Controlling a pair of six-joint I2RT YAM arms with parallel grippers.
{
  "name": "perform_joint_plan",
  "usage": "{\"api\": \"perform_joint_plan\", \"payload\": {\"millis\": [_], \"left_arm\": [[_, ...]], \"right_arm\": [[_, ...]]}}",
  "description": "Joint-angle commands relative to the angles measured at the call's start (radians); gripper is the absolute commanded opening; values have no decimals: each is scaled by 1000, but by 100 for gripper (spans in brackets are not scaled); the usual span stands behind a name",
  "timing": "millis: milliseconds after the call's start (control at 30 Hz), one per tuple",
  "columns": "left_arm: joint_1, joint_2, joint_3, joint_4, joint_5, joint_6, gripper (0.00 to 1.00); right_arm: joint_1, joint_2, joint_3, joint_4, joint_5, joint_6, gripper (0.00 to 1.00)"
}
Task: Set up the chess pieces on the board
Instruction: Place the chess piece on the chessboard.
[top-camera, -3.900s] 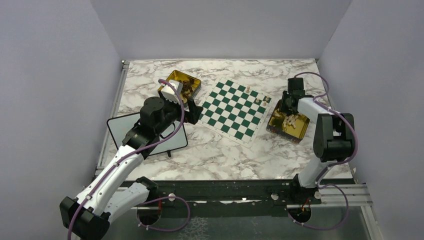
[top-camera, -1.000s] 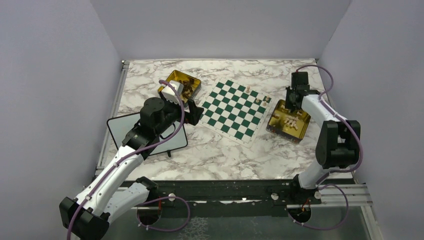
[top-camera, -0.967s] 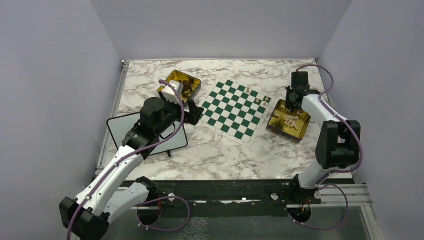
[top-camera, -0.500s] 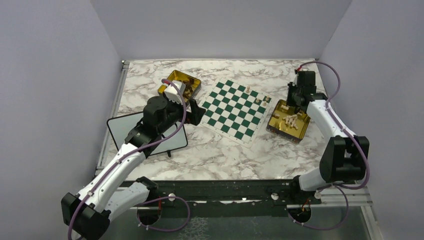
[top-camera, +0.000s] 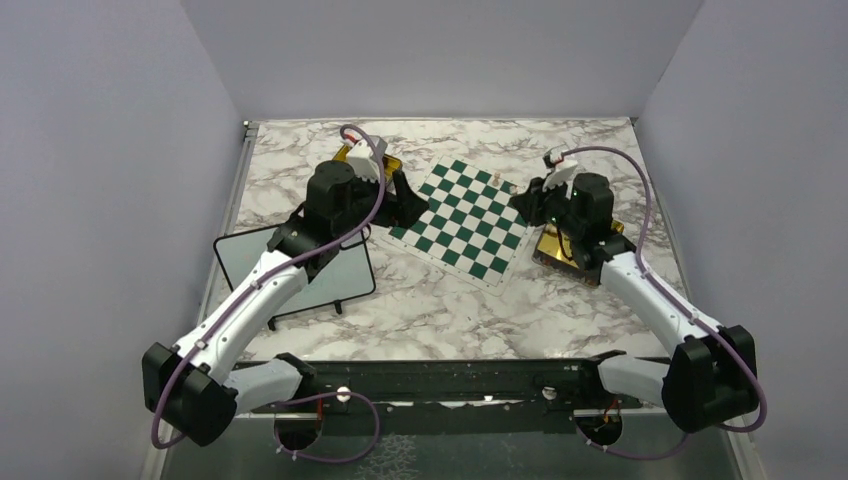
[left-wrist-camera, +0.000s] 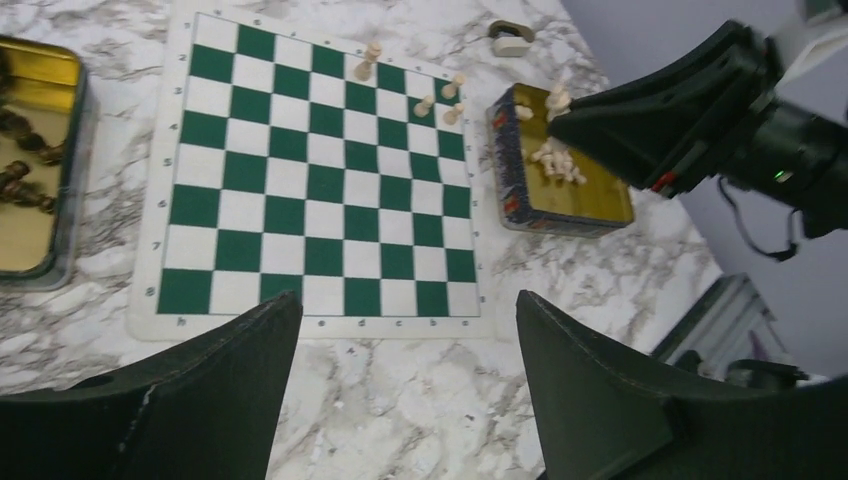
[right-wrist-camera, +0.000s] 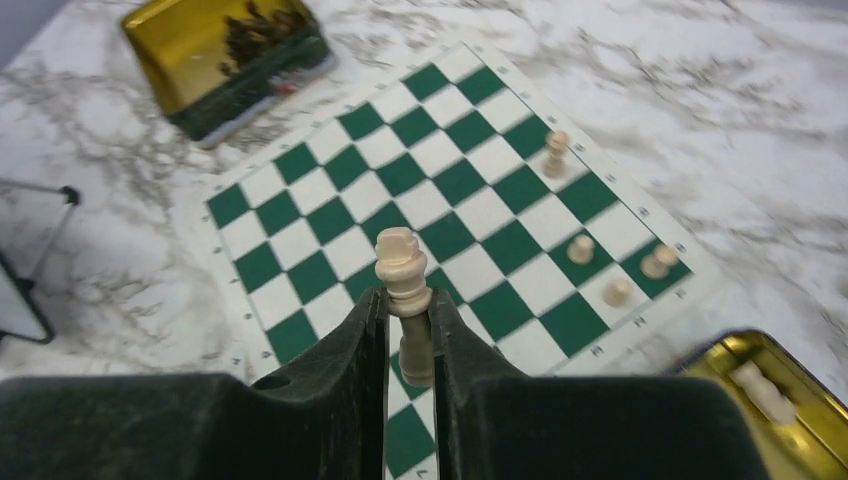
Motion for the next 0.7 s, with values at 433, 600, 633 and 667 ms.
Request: {"api": "perform_joint_plan", "payload": {"millis": [433, 600, 633, 667], "left_arm": [[-4, 327, 317, 11, 371, -208, 64], [-4, 363, 331, 18, 402, -195, 63], [-4, 368, 331, 20, 410, -198, 63], [-4, 375, 333, 23, 417, -204, 62]], "right_arm": [[181, -78, -128, 459, -282, -15, 16], [195, -79, -135, 493, -261, 20, 16], [200, -77, -138, 502, -265, 20, 16], [204, -77, -138, 502, -266, 14, 16]]}}
